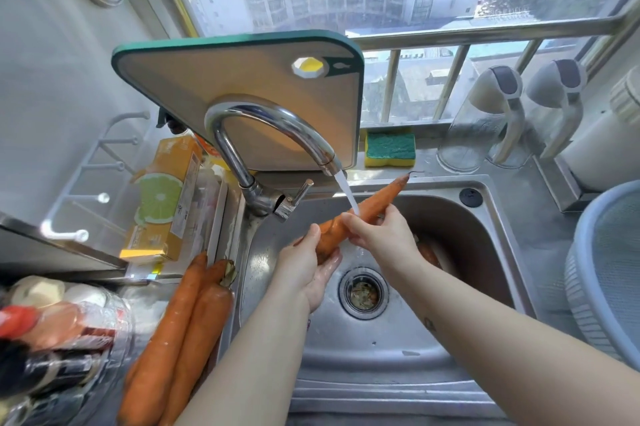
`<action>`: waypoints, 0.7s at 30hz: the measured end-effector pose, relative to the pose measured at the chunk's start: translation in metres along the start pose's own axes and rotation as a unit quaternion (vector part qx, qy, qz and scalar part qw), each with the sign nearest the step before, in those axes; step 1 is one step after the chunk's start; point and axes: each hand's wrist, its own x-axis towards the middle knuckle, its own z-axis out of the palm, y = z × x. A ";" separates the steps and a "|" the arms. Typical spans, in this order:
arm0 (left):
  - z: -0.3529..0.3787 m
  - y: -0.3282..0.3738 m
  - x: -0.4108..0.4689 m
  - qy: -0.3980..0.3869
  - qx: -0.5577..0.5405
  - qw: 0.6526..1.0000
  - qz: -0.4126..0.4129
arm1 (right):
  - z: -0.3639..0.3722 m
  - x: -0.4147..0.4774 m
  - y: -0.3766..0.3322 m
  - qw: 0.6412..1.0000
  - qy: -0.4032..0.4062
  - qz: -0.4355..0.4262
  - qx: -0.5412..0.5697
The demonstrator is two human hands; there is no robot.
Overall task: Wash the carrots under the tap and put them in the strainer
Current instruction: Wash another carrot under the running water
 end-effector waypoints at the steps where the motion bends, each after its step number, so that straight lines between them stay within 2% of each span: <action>1: 0.002 -0.001 0.000 -0.002 0.004 1.000 0.003 | -0.002 0.000 -0.001 1.000 0.007 0.005 -0.008; 4: 0.006 -0.001 0.001 0.001 0.013 1.000 0.008 | -0.016 0.001 -0.004 0.997 -0.047 0.039 0.047; 7: 0.009 0.001 0.005 -0.003 0.027 1.000 -0.005 | -0.036 0.002 -0.011 0.990 -0.106 0.083 0.050; 10: 0.011 0.005 0.007 -0.009 0.038 0.999 -0.015 | -0.056 -0.003 -0.026 0.984 -0.115 0.122 -0.065; 12: 0.012 0.009 0.009 -0.019 0.058 0.998 -0.016 | -0.066 -0.007 -0.036 0.969 -0.090 0.051 -0.226; 13: 0.013 0.010 0.010 -0.028 0.075 0.997 -0.014 | -0.069 -0.009 -0.041 0.940 -0.067 -0.029 -0.332; 14: 0.014 0.011 0.011 -0.039 0.095 0.995 -0.013 | -0.070 -0.010 -0.046 0.887 -0.047 -0.115 -0.445; 16: 0.016 0.013 0.014 -0.061 0.139 0.988 -0.009 | -0.068 -0.012 -0.051 0.743 -0.039 -0.228 -0.628; 17: 0.017 0.013 0.015 -0.067 0.164 0.984 -0.002 | -0.067 -0.010 -0.049 0.691 -0.050 -0.246 -0.677; 18: 0.018 0.013 0.017 -0.069 0.188 0.980 0.007 | -0.066 -0.008 -0.048 0.659 -0.060 -0.249 -0.707; 19: 0.019 0.013 0.018 -0.067 0.207 0.976 0.015 | -0.065 -0.007 -0.046 0.644 -0.065 -0.250 -0.720; 21: 0.020 0.012 0.023 -0.058 0.233 0.970 0.024 | -0.066 -0.005 -0.042 0.629 -0.055 -0.262 -0.730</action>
